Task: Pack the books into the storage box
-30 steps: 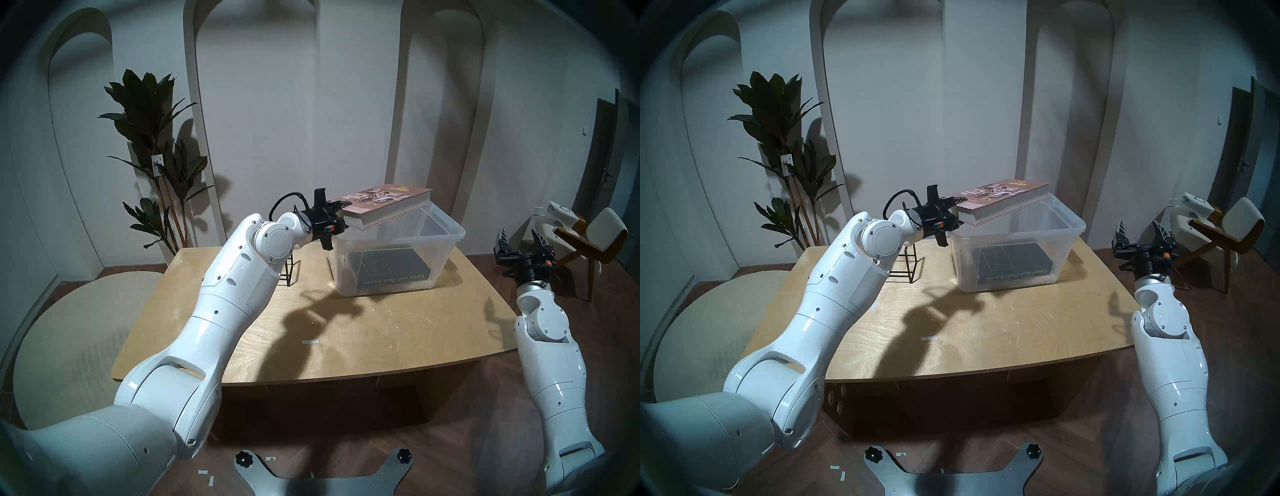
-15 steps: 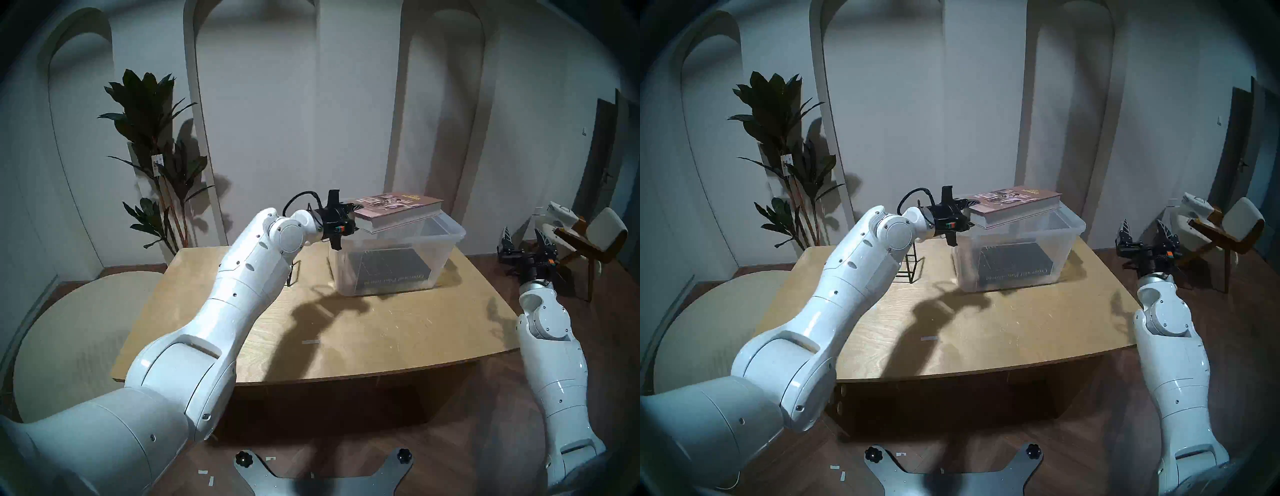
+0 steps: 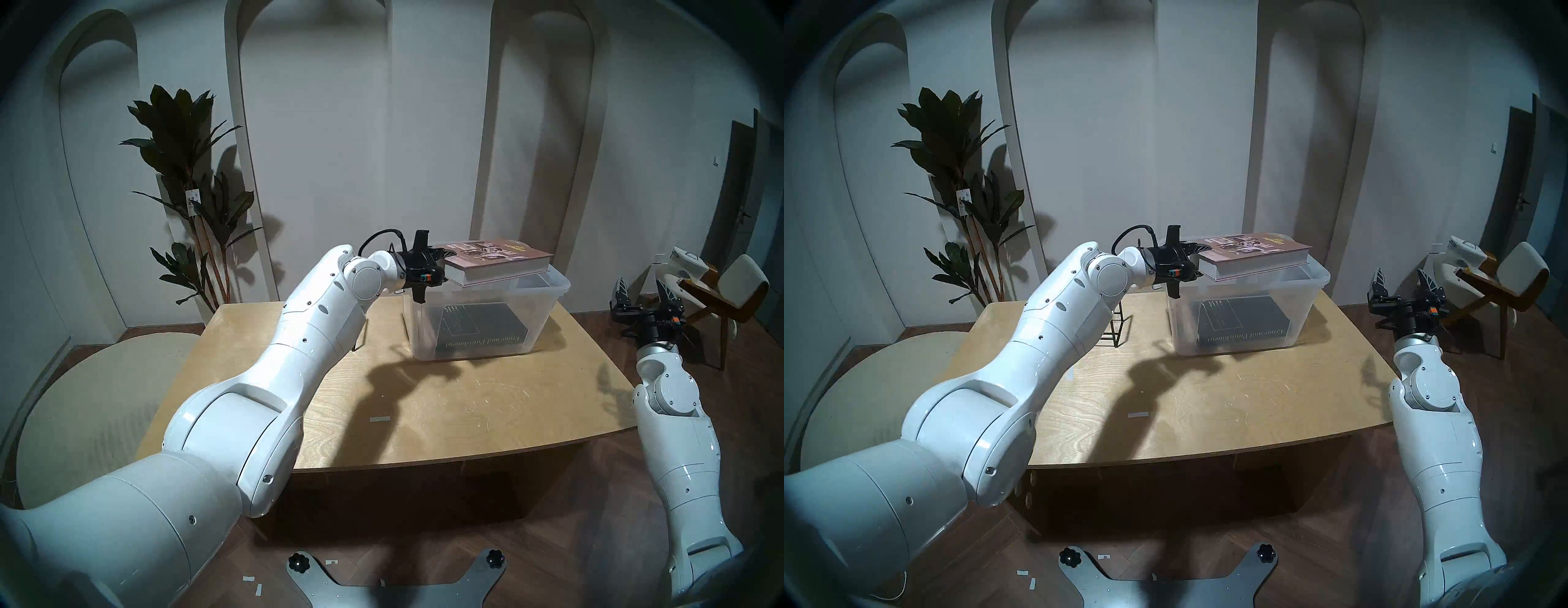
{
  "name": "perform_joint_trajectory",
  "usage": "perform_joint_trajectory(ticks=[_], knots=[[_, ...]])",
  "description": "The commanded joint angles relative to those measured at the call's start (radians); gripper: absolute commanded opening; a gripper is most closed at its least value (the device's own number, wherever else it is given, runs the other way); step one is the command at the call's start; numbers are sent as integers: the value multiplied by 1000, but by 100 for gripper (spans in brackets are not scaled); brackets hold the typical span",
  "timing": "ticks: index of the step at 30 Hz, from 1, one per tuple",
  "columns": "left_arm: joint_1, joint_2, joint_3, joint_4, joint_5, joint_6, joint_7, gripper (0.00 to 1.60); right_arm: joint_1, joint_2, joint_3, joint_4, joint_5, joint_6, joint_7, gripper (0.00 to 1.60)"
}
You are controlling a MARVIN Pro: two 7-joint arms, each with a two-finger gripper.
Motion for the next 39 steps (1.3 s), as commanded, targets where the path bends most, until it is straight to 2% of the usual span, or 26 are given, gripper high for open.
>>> perform_joint_trajectory(ticks=[1, 4, 5, 6, 11, 15, 19, 22, 26, 27, 29, 35, 39], knots=[[-107, -30, -11, 47, 12, -34, 30, 0, 13, 9, -1, -16, -3, -1, 4, 160], [-131, -30, -15, 85, 24, -41, 42, 0, 14, 9, -1, -16, -3, -1, 5, 160], [-136, -27, -22, 91, 24, -42, 40, 56, 14, 10, -1, -16, -3, -1, 5, 160], [-151, -23, -20, 106, 33, -47, 40, 160, 14, 10, -1, -16, -3, -1, 5, 160], [-189, 50, 10, 94, 89, -127, 14, 160, 14, 11, -2, -17, -4, 0, 7, 160], [-190, 125, 19, 27, 135, -150, -7, 160, 14, 10, -1, -16, -3, -1, 8, 160], [-171, 170, -9, -29, 186, -153, -29, 160, 15, 10, -1, -14, -3, -1, 9, 160], [-156, 206, -42, -72, 191, -155, -27, 160, 15, 10, -1, -13, -3, -2, 10, 160], [-122, 247, -105, -119, 156, -120, -3, 160, 16, 10, -1, -12, -3, -2, 12, 160], [-101, 239, -144, -127, 125, -91, 1, 160, 16, 10, -1, -12, -3, -2, 12, 160], [-74, 243, -182, -149, 109, -64, 5, 160, 16, 10, -1, -11, -3, -2, 12, 160], [18, 278, -262, -214, 63, 19, 20, 160, 17, 10, -1, -10, -3, -3, 14, 160], [92, 279, -326, -276, 24, 75, 31, 160, 25, 8, 3, -15, 4, 4, 11, 160]])
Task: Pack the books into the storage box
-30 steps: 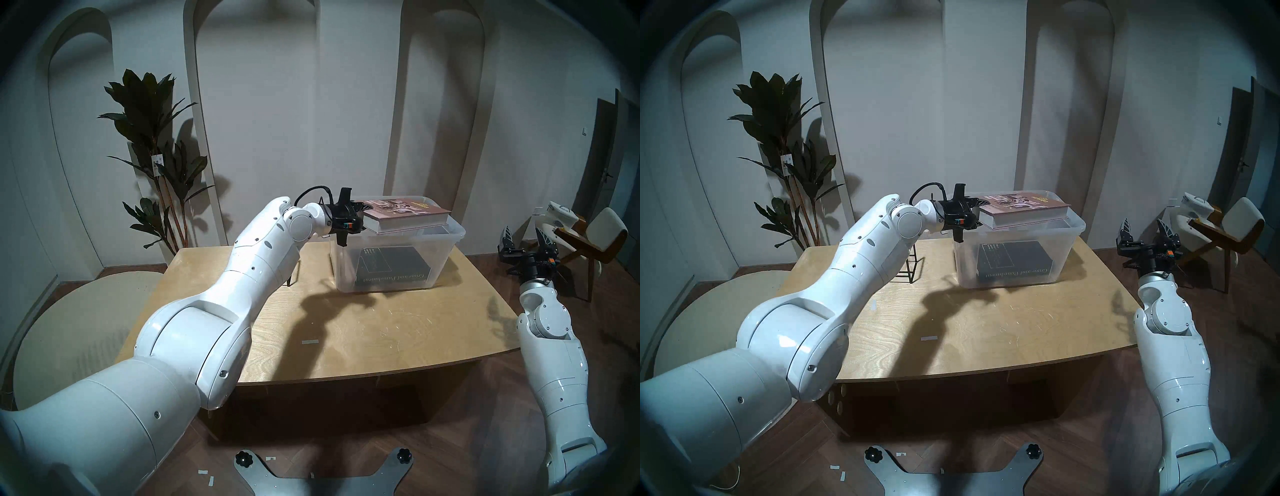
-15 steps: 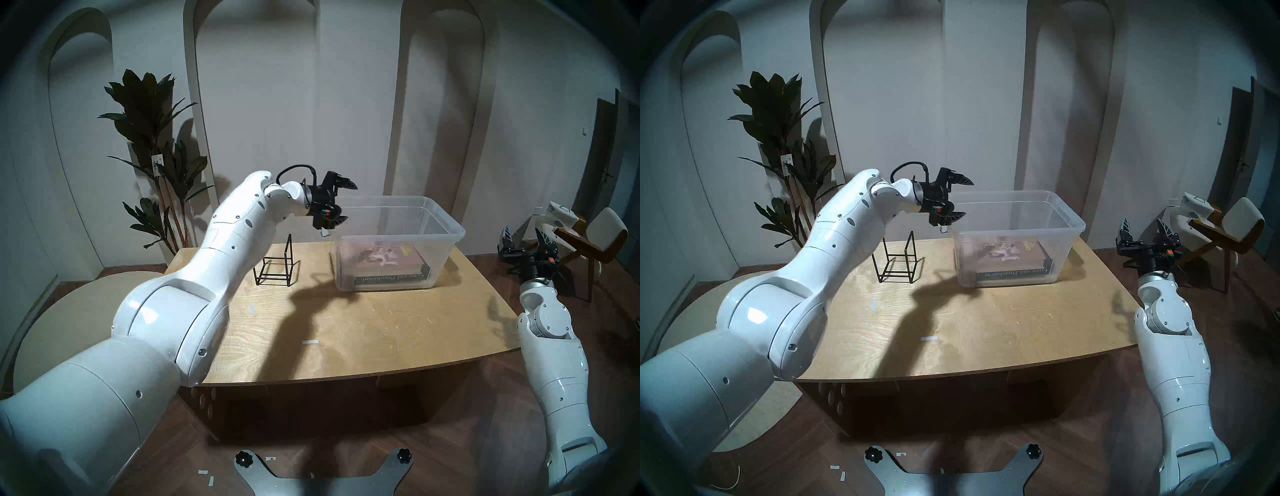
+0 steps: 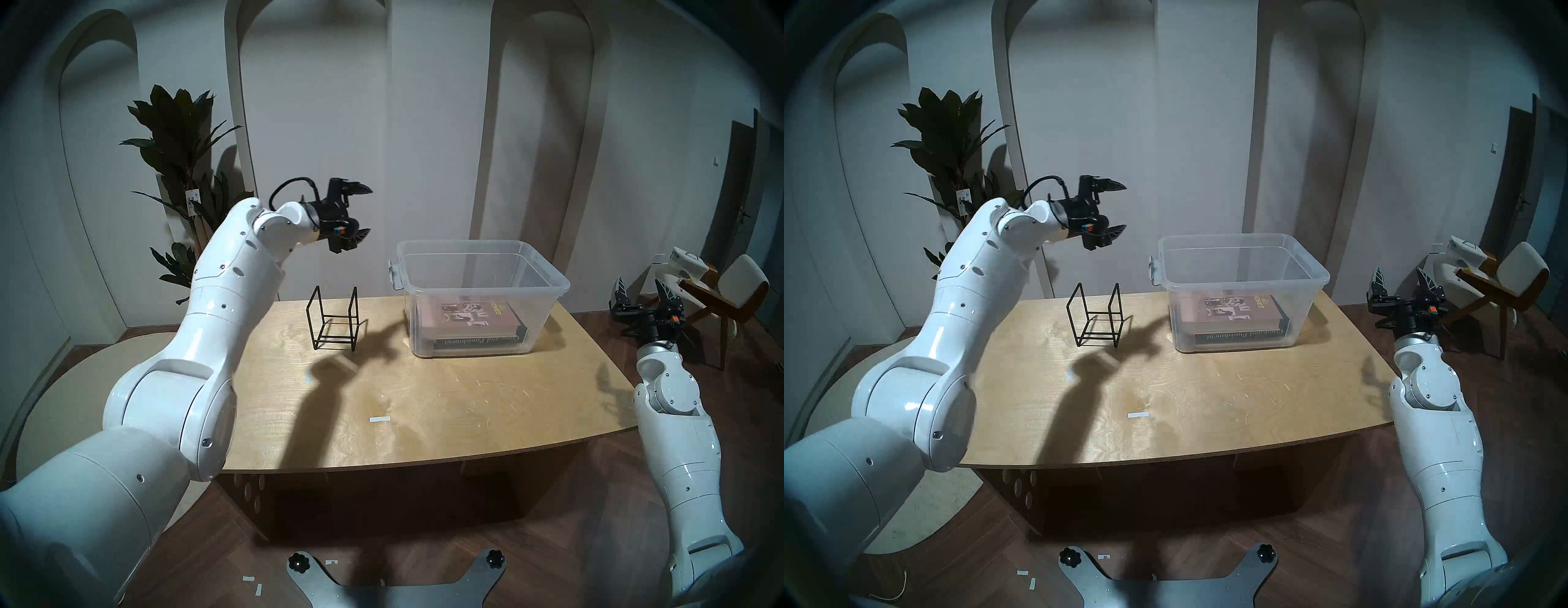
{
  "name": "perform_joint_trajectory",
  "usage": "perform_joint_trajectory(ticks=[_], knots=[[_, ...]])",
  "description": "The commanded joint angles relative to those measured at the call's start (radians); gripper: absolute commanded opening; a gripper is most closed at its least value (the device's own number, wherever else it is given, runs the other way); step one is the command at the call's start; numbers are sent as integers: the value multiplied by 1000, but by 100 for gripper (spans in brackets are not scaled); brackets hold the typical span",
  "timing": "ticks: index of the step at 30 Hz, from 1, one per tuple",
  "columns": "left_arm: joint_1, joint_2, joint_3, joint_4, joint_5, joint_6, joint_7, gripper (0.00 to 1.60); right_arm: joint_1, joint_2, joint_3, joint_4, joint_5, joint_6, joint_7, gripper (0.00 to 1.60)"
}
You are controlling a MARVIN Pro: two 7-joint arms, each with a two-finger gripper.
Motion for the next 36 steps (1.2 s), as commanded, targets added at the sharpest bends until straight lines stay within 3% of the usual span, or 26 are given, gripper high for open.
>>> perform_joint_trajectory(ticks=[1, 5, 13, 21, 23, 26, 36], knots=[[121, 27, -113, -119, -67, 89, 28, 160, 27, 6, 7, -26, 8, 7, -4, 160], [180, 11, -160, -175, -97, 139, 33, 160, 72, 29, 26, -35, 22, 31, -8, 160], [265, -26, -213, -271, -140, 200, 37, 160, 164, 83, 33, 23, 60, 146, 7, 160], [351, -78, -268, -380, -215, 243, 40, 160, 235, 104, -8, 100, 89, 253, 72, 160], [378, -120, -305, -401, -293, 266, 17, 160, 239, 104, -11, 104, 90, 257, 74, 160], [401, -137, -318, -444, -327, 298, -6, 160, 256, 111, -18, 123, 100, 275, 94, 160], [430, -155, -330, -514, -370, 373, -64, 160, 278, 119, -28, 148, 113, 288, 122, 160]])
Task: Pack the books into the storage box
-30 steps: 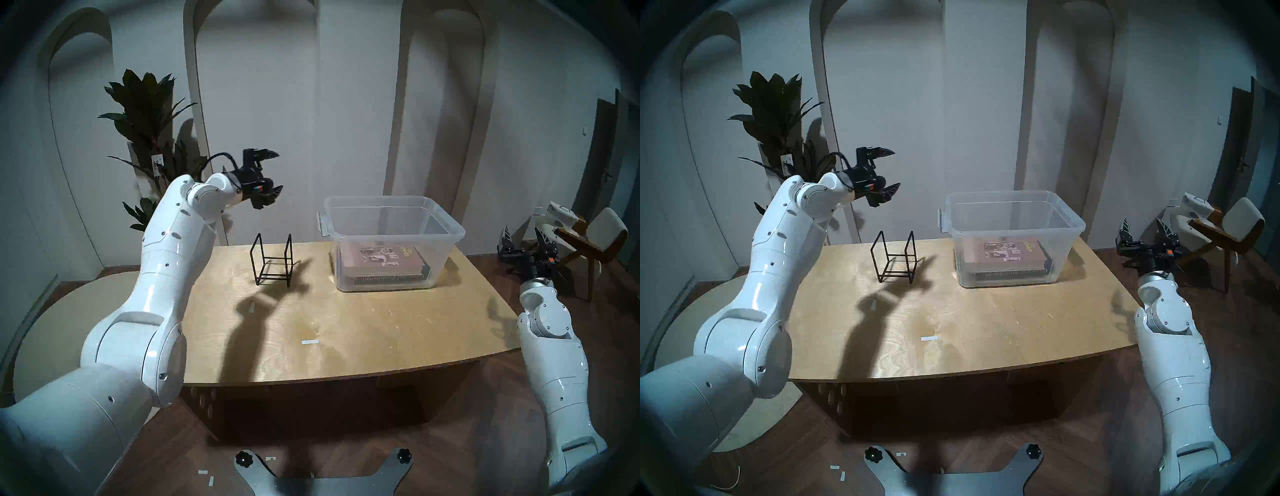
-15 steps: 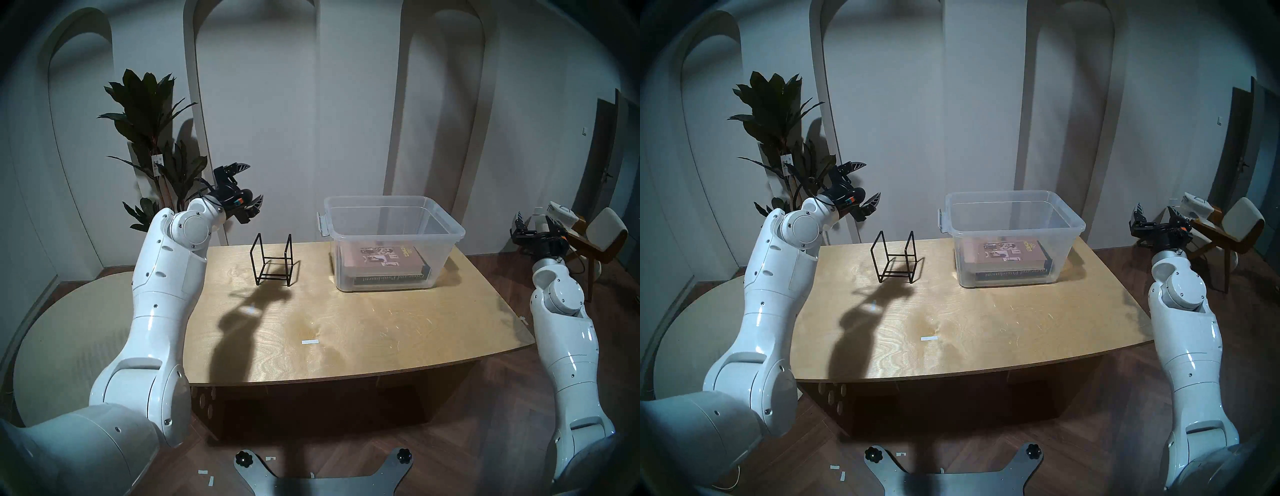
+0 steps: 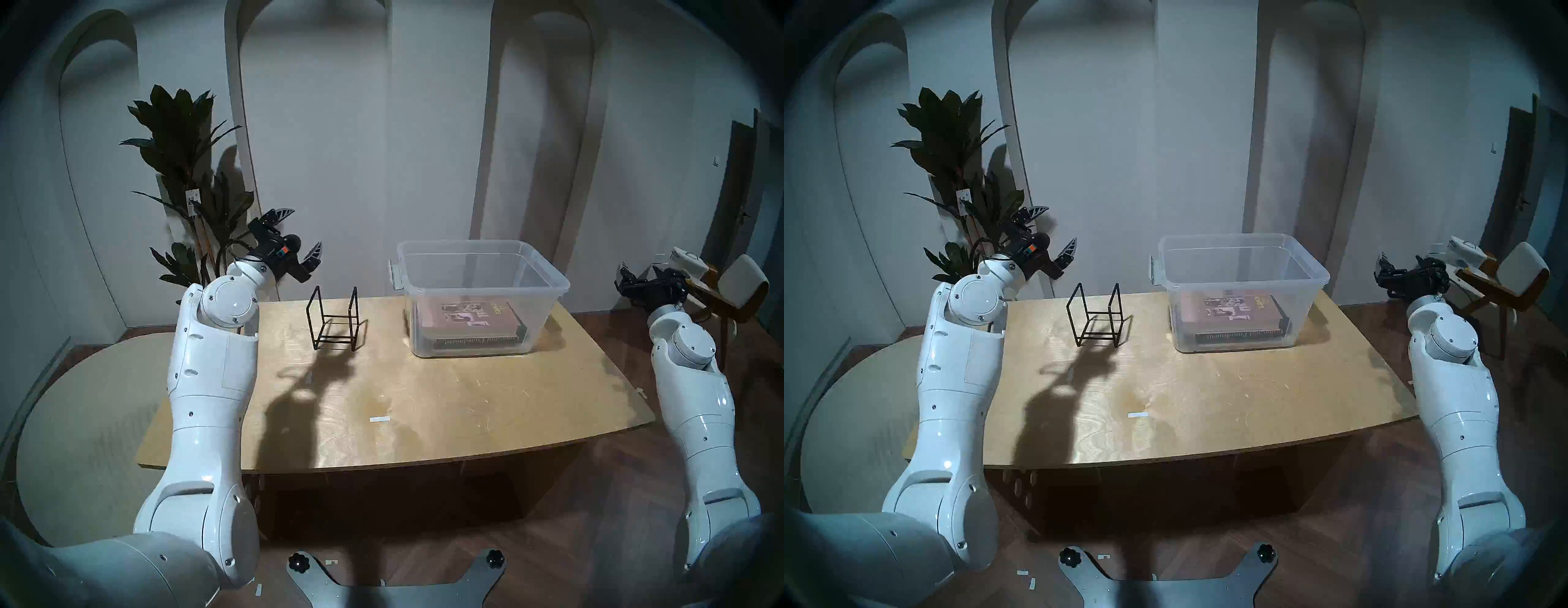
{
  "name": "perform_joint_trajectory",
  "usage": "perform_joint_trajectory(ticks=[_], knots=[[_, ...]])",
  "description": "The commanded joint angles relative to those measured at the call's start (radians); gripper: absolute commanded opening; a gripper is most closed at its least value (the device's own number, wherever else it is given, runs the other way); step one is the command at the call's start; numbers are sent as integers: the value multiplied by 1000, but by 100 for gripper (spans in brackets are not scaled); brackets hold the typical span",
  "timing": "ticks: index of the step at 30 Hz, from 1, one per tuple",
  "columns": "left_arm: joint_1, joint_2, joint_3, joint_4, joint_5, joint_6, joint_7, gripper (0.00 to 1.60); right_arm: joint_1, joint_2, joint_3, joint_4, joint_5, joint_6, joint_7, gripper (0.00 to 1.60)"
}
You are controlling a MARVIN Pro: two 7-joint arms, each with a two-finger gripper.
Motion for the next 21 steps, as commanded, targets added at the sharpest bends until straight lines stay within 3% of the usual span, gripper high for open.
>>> perform_joint_trajectory(ticks=[1, 21], knots=[[5, -31, -8, -76, -32, 44, -28, 160, 50, 23, 6, -5, 8, -6, 20, 160], [11, -40, -15, -101, -32, 82, -58, 160, 59, 23, 7, 7, 9, -11, 37, 160]])
